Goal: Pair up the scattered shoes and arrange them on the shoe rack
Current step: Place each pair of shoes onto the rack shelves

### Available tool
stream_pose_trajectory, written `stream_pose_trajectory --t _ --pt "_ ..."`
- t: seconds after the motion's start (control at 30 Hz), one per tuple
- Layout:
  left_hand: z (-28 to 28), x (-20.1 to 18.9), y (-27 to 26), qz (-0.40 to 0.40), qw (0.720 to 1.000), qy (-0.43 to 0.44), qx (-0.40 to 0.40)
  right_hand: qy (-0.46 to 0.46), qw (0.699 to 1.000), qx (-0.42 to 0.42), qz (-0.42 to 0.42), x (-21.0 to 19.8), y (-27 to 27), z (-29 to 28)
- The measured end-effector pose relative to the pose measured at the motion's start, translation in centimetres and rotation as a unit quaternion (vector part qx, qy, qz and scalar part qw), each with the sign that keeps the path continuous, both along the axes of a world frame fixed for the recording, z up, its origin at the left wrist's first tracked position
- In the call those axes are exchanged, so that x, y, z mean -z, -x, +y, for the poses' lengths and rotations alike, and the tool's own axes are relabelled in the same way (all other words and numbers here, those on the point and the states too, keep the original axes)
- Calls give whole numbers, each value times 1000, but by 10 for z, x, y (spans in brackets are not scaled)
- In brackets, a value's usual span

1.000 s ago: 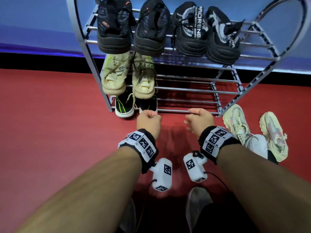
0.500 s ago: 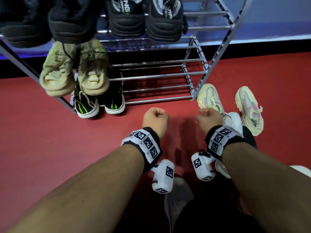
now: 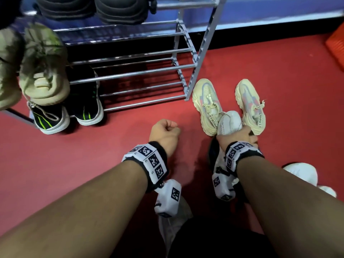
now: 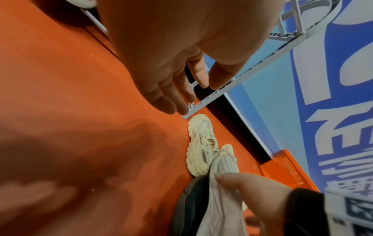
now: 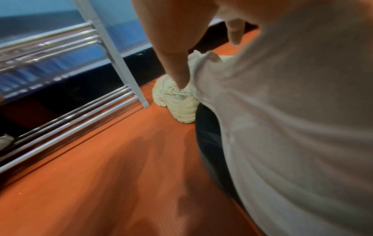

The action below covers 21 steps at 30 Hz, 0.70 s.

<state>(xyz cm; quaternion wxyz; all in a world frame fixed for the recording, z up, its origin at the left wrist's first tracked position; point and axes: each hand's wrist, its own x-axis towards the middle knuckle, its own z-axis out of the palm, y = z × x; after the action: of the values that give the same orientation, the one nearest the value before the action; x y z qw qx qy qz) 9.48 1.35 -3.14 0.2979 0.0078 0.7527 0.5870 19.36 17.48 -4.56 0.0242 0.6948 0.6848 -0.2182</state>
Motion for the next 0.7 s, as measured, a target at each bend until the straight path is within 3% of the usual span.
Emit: stream_pose_trajectory --t 0.1,0.2,0.3,0.43,0.5,0.6,0.7 --pt "-3 4 -5 -6 1000 15 -2 93 994 -5 -55 5 -9 -3" --pt "-4 4 -8 -5 1000 22 2 91 993 -31 -69 3 -13 -2" --pt "-4 1 -9 2 1000 13 12 84 995 -50 1 -4 0 -10" --pt "-9 0 -10 -8 1000 4 18 116 968 -168 145 -1 29 -38" --pt "-13 4 -9 -18 1000 1 8 122 965 -174 153 6 32 -39" --pt "-20 11 -7 -30 1000 10 1 77 980 -181 25 16 14 -24" --pt "-21 17 -9 -42 999 9 11 15 984 -114 -133 14 -8 -17"
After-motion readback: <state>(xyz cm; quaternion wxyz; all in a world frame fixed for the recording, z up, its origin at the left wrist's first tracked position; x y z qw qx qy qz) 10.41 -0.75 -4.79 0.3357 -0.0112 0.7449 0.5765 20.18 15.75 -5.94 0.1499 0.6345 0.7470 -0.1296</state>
